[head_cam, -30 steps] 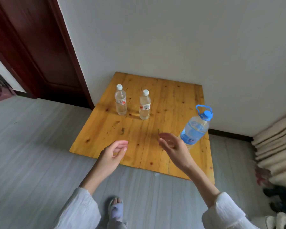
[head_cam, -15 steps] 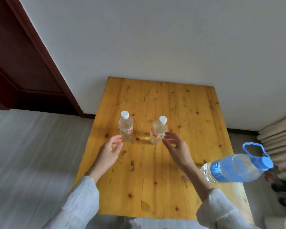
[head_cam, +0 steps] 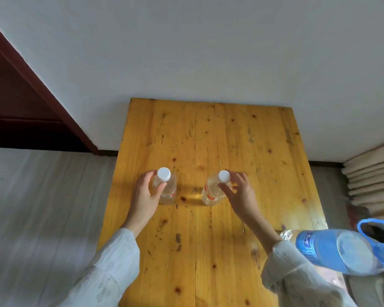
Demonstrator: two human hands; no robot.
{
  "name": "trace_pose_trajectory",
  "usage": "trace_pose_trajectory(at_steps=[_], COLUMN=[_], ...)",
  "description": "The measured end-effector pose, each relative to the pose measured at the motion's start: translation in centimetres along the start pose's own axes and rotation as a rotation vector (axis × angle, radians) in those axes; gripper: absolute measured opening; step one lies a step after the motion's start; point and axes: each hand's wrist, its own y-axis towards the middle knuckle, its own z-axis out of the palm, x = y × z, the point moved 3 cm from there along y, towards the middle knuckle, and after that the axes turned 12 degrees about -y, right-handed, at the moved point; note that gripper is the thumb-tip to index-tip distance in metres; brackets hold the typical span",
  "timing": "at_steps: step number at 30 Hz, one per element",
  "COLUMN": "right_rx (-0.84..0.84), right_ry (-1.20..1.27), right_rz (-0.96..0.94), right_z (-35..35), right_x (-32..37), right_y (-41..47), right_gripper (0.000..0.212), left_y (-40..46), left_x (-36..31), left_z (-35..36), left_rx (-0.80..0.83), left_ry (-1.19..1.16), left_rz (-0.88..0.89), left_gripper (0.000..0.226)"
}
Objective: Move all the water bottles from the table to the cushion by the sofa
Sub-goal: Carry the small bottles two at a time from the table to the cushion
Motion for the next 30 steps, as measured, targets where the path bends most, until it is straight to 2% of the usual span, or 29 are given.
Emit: trace_pose_trajectory(at_steps=[5, 9, 13, 19, 24, 30], right_rx=[-0.008, 0.002, 0.021, -0.020, -0.049, -0.137], right_ry=[-0.008, 0.080, 0.128, 0.013, 0.130, 0.251], right_rz=[-0.046, 0.010, 0.072, 0.021, 0.018, 0.135], right_z=[0.6, 1.4, 1.9, 2.3, 1.9, 0.3], right_x=[0.6, 1.3, 1.6, 1.3, 1.0, -1.2], right_y=[1.8, 3.4, 4.5, 5.0, 3.6, 0.0], right_gripper=[0.039, 0.036, 0.039, 0.041, 0.030, 0.036], left_y=[2.3, 3.8, 4.9, 5.8, 4.7, 2.0], left_x=[0.6, 0.6, 1.0, 0.8, 1.9, 0.9], left_z=[0.7, 1.7, 2.3, 2.9, 2.5, 3.5], left_rx=[0.135, 0.202, 0.173, 0.095, 0.081, 0.152], left_ry=[-0.037, -0.097, -0.097, -0.023, -0.024, -0.014], left_rz=[0.002, 0.023, -0.007, 0.099, 0.057, 0.108], left_gripper=[0.047, 0.048, 0.046, 0.042, 0.040, 0.046])
